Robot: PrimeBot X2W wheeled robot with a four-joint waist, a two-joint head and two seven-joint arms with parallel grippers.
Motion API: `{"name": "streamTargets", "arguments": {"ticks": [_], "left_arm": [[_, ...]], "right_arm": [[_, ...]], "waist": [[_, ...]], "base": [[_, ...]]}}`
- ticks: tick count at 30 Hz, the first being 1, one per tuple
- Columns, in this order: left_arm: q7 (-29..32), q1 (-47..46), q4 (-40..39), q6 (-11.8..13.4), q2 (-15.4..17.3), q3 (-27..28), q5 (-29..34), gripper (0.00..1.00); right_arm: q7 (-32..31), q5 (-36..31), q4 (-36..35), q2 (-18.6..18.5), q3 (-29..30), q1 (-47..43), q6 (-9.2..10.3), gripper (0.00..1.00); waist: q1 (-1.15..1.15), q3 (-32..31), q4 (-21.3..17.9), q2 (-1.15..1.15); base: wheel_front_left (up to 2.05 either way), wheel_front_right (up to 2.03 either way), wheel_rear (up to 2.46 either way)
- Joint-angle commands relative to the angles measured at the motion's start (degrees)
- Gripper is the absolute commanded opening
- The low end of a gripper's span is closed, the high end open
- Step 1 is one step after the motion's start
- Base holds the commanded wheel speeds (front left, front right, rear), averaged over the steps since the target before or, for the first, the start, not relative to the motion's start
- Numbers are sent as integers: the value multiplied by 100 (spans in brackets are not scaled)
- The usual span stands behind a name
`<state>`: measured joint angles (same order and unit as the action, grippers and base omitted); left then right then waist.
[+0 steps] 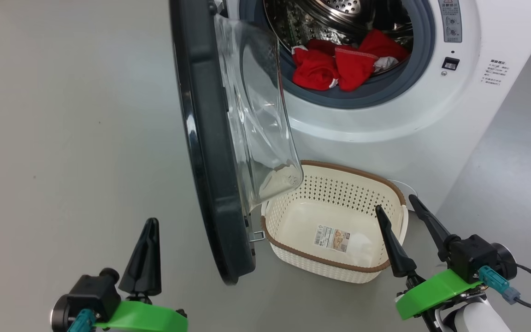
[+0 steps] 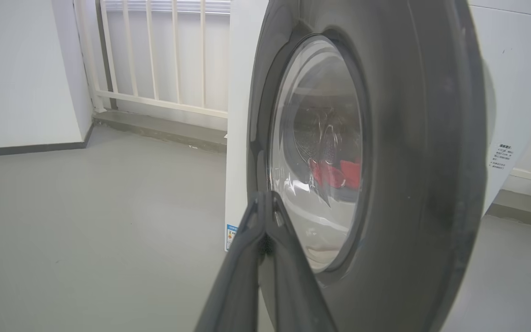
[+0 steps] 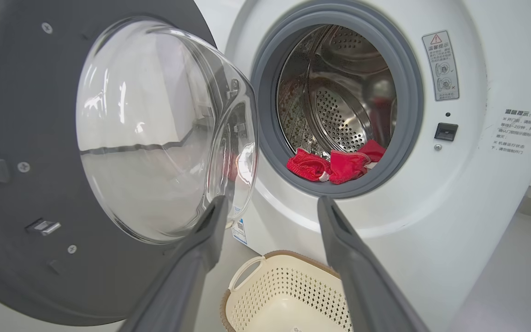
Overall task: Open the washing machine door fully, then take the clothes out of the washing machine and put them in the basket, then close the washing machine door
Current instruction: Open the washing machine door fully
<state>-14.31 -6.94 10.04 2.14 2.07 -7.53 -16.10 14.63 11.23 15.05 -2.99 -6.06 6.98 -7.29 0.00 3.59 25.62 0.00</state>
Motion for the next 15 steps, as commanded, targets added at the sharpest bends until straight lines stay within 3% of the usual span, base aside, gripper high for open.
{"name": "streamTargets", "arguments": {"ticks": [1,15], "left_arm": [[-69,-193,-164,-29,81,175,78,0],[-69,-1039,-1141,-195,103,505,442,0]], "right_arm": [[37,89,-140,11,-123,112,-20,100],[37,129,-101,11,-187,212,-20,100]], "waist": [[0,15,-5,0],[0,123,-95,0]], "base": [[0,0,0],[0,0,0]]}}
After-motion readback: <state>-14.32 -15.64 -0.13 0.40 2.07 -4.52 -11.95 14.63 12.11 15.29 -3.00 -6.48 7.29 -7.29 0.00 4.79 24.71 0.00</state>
